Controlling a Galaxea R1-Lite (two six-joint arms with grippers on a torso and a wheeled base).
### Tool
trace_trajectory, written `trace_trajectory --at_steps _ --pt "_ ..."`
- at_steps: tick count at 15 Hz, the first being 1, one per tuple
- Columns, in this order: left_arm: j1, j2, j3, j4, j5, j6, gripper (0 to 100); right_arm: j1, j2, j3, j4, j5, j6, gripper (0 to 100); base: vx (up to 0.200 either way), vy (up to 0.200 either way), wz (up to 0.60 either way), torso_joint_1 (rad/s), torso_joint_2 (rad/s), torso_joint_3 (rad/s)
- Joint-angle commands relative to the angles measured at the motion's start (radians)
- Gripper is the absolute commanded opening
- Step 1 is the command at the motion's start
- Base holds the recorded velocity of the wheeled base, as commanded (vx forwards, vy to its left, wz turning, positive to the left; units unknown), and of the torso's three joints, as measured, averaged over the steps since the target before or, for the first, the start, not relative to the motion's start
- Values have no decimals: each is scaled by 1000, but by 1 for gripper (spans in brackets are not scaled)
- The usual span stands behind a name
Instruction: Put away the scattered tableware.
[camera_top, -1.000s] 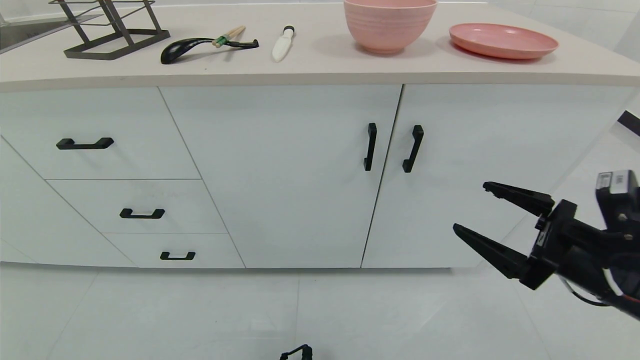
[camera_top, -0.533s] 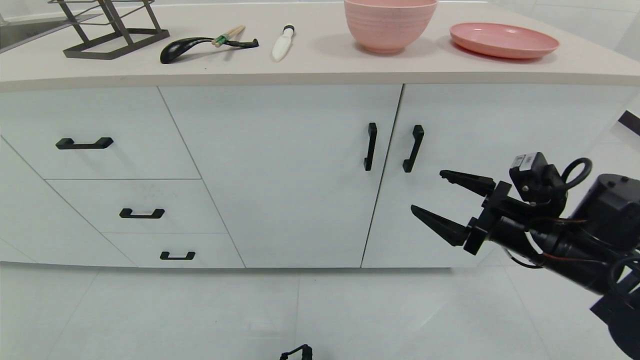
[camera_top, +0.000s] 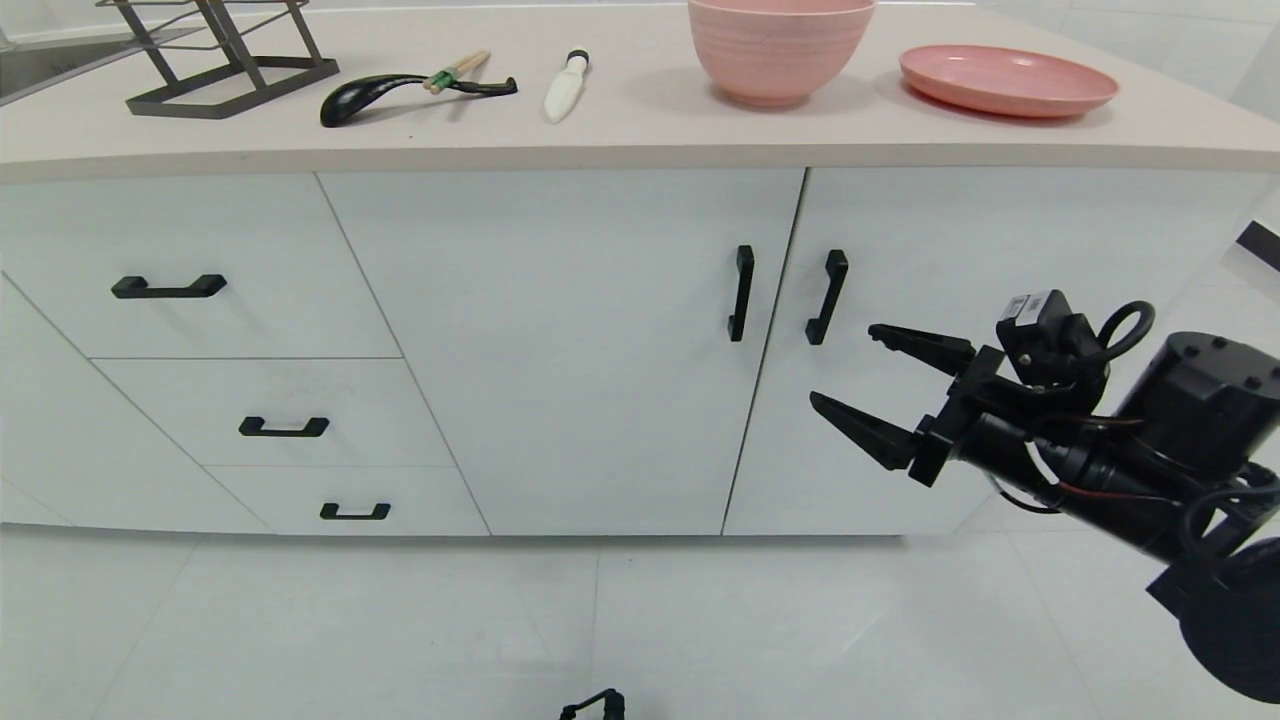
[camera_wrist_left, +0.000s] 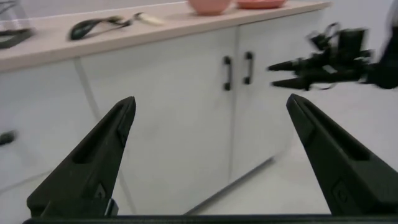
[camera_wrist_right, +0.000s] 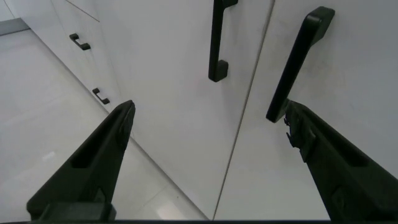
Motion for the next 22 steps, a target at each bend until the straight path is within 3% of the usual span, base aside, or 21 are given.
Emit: trace_trajectory --at_steps 1,4,6,7,11,13,14,15,17,19,22 --pt "-71 252 -20 -132 -121 -26 100 -2 -11 0 0 1 -1 100 0 0 0 0 0 0" --pt "-73 396 -18 -222 -257 10 100 2 -31 14 0 1 -10 100 0 0 0 0 0 0" --pt "-122 547 -11 -310 -506 123 100 1 -30 7 2 1 -12 100 0 0 0 0 0 0" --pt "-125 631 -27 -337 -558 151 100 -1 -28 3 2 1 -13 100 0 0 0 0 0 0" --pt "-132 890 -129 -445 -549 158 100 4 -22 -11 2 1 -16 100 0 0 0 0 0 0" --pt "-194 1041 -248 -488 -361 158 100 2 -5 -25 2 1 -16 100 0 0 0 0 0 0" --pt "-229 1077 -290 -488 -311 158 100 -1 4 -29 2 1 -16 100 0 0 0 0 0 0" --pt "-300 1128 -345 -481 -277 149 100 4 15 -43 2 1 -15 100 0 0 0 0 0 0" --pt "-367 1225 -432 -477 -234 148 100 -1 38 -71 2 1 -15 100 0 0 0 0 0 0" --pt "-376 1343 -557 -489 -170 148 100 -6 76 -92 2 2 -13 100 0 0 0 0 0 0" --pt "-401 1427 -675 -497 -182 152 100 -39 95 -135 3 27 -12 100 0 0 0 0 0 0"
